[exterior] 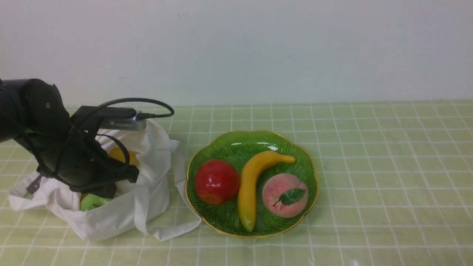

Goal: Take the fruit out of the bag on the green coffee tablecloth and place them on the plate.
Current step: 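Reach into the white bag and grasp the apple with the left gripper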

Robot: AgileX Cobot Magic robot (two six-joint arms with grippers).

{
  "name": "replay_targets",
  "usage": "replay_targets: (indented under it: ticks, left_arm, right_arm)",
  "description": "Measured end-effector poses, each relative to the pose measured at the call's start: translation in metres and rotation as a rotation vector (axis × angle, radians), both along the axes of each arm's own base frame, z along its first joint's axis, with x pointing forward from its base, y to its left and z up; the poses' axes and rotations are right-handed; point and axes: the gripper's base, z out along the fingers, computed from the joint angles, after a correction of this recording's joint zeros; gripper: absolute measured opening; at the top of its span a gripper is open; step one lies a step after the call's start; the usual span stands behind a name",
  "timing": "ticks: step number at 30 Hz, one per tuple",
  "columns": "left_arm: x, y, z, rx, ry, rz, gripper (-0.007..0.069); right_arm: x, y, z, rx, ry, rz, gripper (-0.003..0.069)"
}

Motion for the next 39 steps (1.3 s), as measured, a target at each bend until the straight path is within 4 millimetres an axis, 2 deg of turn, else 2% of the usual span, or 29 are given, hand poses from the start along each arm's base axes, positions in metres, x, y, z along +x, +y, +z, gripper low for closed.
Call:
replay_targets:
  ticks: [6, 9, 14, 15, 16, 17, 18, 19, 22, 26, 31, 33, 35, 39]
  left_arm:
    - [0.001, 0.002, 0.004, 0.050, -0.001, -0.075, 0.0002]
    - [0.000, 0.003, 0.003, 0.078, 0.016, -0.149, 0.0062]
    - [0.000, 0.003, 0.002, 0.100, 0.014, -0.202, 0.0280]
    - [0.000, 0.004, 0.002, 0.101, 0.014, -0.203, 0.0305]
    - [0.001, 0.004, 0.001, 0.107, 0.014, -0.207, 0.0407]
    - [0.001, 0.004, 0.000, 0.107, 0.015, -0.208, 0.0420]
    - [0.003, 0.004, -0.004, 0.110, 0.018, -0.212, 0.0528]
    - [0.005, 0.004, -0.008, 0.111, 0.026, -0.215, 0.0580]
    - [0.009, 0.003, -0.021, 0.110, 0.068, -0.217, 0.0666]
    - [0.012, 0.003, -0.038, 0.108, 0.119, -0.215, 0.0682]
    - [0.015, 0.002, -0.041, 0.104, 0.130, -0.201, 0.0679]
    - [0.015, 0.002, -0.042, 0.102, 0.132, -0.199, 0.0659]
    - [0.015, 0.002, -0.042, 0.099, 0.137, -0.186, 0.0603]
    - [0.015, 0.002, -0.042, 0.095, 0.143, -0.167, 0.0596]
  right_arm:
    - [0.000, 0.000, 0.000, 0.000, 0.000, 0.000, -0.0010]
    - [0.000, 0.000, 0.000, 0.000, 0.000, 0.000, -0.0010]
    - [0.000, 0.000, 0.000, 0.000, 0.000, 0.000, -0.0010]
    - [0.000, 0.000, 0.000, 0.000, 0.000, 0.000, -0.0010]
    - [0.000, 0.000, 0.000, 0.000, 0.000, 0.000, -0.0010]
    - [0.000, 0.000, 0.000, 0.000, 0.000, 0.000, -0.0010]
    - [0.000, 0.000, 0.000, 0.000, 0.000, 0.000, -0.0010]
    - [0.000, 0.000, 0.000, 0.000, 0.000, 0.000, -0.0010]
    - [0.000, 0.000, 0.000, 0.000, 0.000, 0.000, -0.0010]
    - [0.000, 0.000, 0.000, 0.000, 0.000, 0.000, -0.0010]
    - [0.000, 0.000, 0.000, 0.000, 0.000, 0.000, -0.0010]
    - [0.000, 0.000, 0.000, 0.000, 0.000, 0.000, -0.0010]
    - [0.000, 0.000, 0.000, 0.000, 0.000, 0.000, -0.0010]
    - [0.000, 0.000, 0.000, 0.000, 0.000, 0.000, -0.0010]
